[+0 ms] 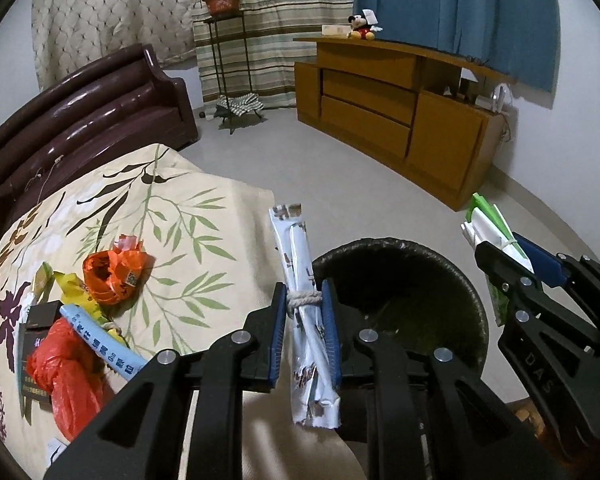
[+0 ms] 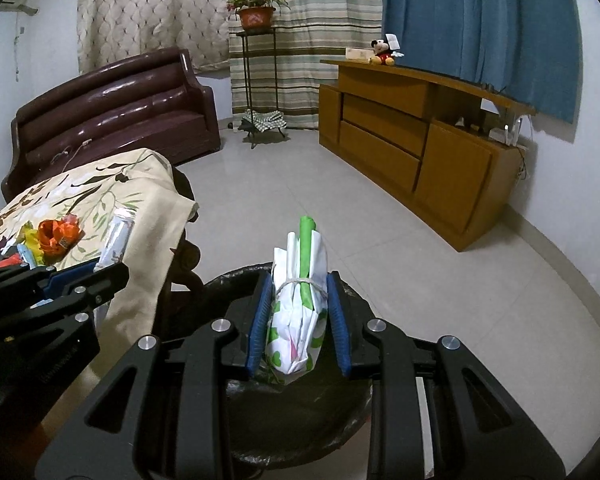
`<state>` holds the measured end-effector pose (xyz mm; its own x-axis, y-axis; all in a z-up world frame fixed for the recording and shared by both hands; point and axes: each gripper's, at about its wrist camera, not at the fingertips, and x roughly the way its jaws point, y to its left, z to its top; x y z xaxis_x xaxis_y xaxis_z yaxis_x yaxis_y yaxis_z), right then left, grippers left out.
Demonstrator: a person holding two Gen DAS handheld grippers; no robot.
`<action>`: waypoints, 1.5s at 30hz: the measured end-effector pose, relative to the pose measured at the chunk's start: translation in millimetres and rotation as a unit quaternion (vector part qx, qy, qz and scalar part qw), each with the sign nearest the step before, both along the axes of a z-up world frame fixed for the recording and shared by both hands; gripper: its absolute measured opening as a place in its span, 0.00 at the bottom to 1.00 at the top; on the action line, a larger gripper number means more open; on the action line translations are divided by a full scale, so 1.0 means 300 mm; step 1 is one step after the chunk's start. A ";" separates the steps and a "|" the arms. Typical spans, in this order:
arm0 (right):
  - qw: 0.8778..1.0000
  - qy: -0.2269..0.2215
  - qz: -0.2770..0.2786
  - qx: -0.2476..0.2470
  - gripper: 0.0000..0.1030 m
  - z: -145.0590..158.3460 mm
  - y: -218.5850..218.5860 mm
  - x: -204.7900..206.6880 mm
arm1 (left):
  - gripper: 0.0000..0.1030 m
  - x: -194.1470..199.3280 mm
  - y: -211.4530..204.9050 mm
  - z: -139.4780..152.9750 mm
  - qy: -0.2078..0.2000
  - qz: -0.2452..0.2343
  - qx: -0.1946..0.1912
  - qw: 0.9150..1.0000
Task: Collect trash
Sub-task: 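Carry both items over the bin and open both grippers to drop them, then move the left gripper back to the bed and grasp the white toothpaste tube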
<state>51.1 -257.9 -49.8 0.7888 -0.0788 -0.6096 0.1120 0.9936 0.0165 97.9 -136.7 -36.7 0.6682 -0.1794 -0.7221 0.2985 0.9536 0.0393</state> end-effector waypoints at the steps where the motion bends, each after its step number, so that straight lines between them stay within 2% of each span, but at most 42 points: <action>1: 1.000 0.001 -0.001 0.002 0.28 -0.004 -0.005 0.001 | 0.24 0.001 0.002 -0.001 0.001 0.002 0.000 1.000; 3: 1.000 0.002 -0.002 0.005 0.28 -0.007 -0.010 0.003 | 0.37 0.004 0.002 0.003 -0.001 0.006 -0.001 1.000; 4: 1.000 0.002 -0.002 0.006 0.31 -0.009 -0.012 0.002 | 0.40 0.003 0.004 0.006 -0.003 0.007 -0.001 1.000; 5: 1.000 0.002 -0.003 0.007 0.38 -0.005 -0.012 0.009 | 0.45 0.001 0.005 0.008 -0.005 0.009 -0.002 1.000; 8: 1.000 -0.003 -0.007 0.007 0.40 0.000 -0.008 0.003 | 0.50 -0.004 0.004 0.014 -0.008 0.010 -0.002 1.000; 19: 1.000 -0.007 -0.014 0.018 0.40 0.028 0.006 -0.022 | 0.52 -0.026 0.035 0.053 -0.010 0.012 -0.012 1.000; 26: 1.000 -0.005 0.003 0.024 0.40 0.050 0.086 -0.049 | 0.52 -0.060 0.096 0.095 -0.016 0.018 -0.015 1.000; 45: 0.997 0.001 0.066 0.031 0.40 0.104 0.357 -0.115 | 0.52 -0.177 0.451 0.140 -0.023 0.095 -0.007 0.995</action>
<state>16.5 -150.7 -18.5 0.7888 0.0633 -0.6113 -0.0197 0.9968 0.0779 44.9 -1.4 5.5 0.7232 -0.0553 -0.6885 0.1101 0.9933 0.0358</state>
